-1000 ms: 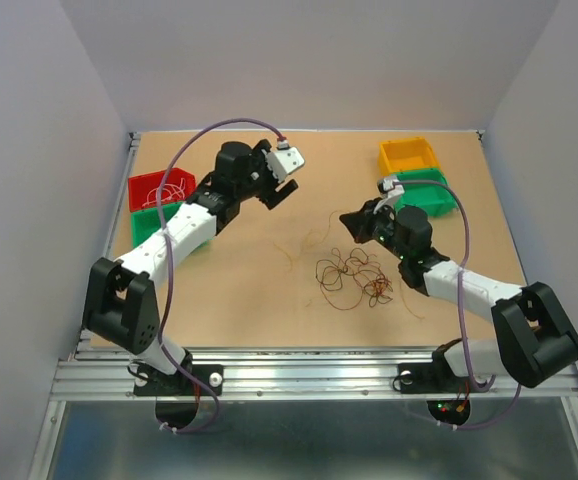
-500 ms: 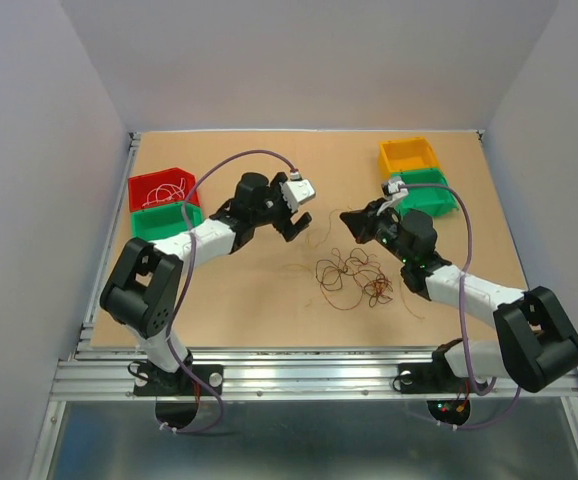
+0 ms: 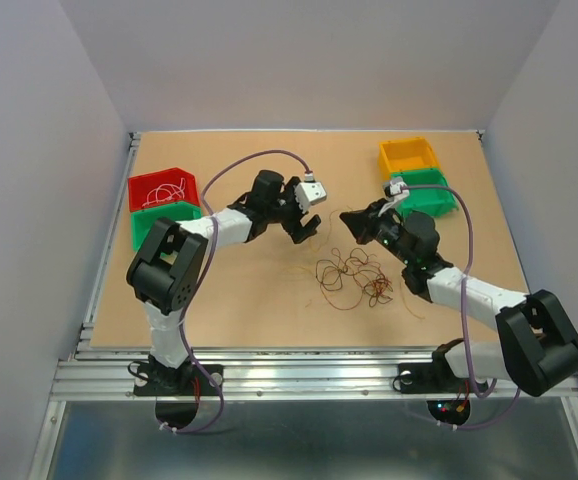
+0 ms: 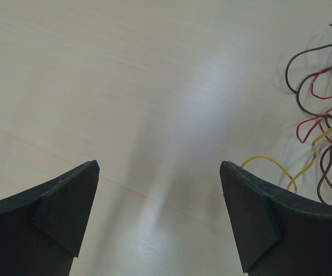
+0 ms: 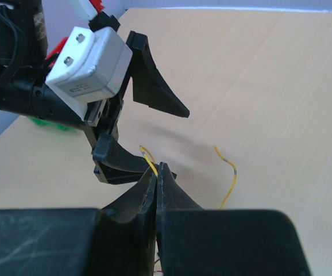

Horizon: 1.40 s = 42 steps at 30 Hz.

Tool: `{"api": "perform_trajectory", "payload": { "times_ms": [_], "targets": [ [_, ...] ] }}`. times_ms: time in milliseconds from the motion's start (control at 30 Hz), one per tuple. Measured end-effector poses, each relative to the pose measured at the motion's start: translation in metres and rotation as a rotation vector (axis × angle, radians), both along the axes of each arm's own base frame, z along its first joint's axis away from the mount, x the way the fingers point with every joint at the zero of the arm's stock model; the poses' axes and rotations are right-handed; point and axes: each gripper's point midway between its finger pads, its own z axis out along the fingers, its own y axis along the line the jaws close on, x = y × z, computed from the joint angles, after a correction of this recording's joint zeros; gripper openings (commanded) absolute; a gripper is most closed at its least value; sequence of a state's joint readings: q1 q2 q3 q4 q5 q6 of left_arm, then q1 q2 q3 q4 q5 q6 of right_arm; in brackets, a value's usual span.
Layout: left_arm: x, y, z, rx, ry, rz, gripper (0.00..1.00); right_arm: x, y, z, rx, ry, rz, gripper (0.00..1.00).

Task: Untangle the cables

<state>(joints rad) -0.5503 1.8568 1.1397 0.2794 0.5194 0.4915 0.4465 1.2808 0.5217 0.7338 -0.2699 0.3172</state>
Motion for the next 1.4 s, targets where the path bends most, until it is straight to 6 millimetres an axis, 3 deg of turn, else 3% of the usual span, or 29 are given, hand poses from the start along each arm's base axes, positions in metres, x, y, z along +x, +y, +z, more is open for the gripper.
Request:
{"api": "perform_trajectory", "payload": {
  "times_ms": [400,800,1133,1233,1400],
  "targets": [
    [-0.008,0.002,-0.008,0.02,0.039,-0.027,0.97,-0.002,-0.001,0.001,0.003,-0.009,0.0,0.0],
    [-0.01,0.012,0.037,-0.049,-0.048,0.002,0.97,-0.002,-0.002,0.001,0.001,-0.012,-0.001,0.01],
    [-0.027,-0.001,0.018,-0.003,0.004,-0.073,0.93,-0.002,-0.002,0.002,0.001,-0.012,-0.001,0.01],
    [-0.031,-0.006,0.004,0.026,0.032,-0.087,0.86,-0.003,-0.002,0.003,0.003,-0.016,0.0,0.01],
    [-0.032,-0.011,-0.013,0.066,0.075,-0.099,0.38,-0.003,-0.002,0.007,0.008,-0.026,0.0,0.01]
  ]
}}
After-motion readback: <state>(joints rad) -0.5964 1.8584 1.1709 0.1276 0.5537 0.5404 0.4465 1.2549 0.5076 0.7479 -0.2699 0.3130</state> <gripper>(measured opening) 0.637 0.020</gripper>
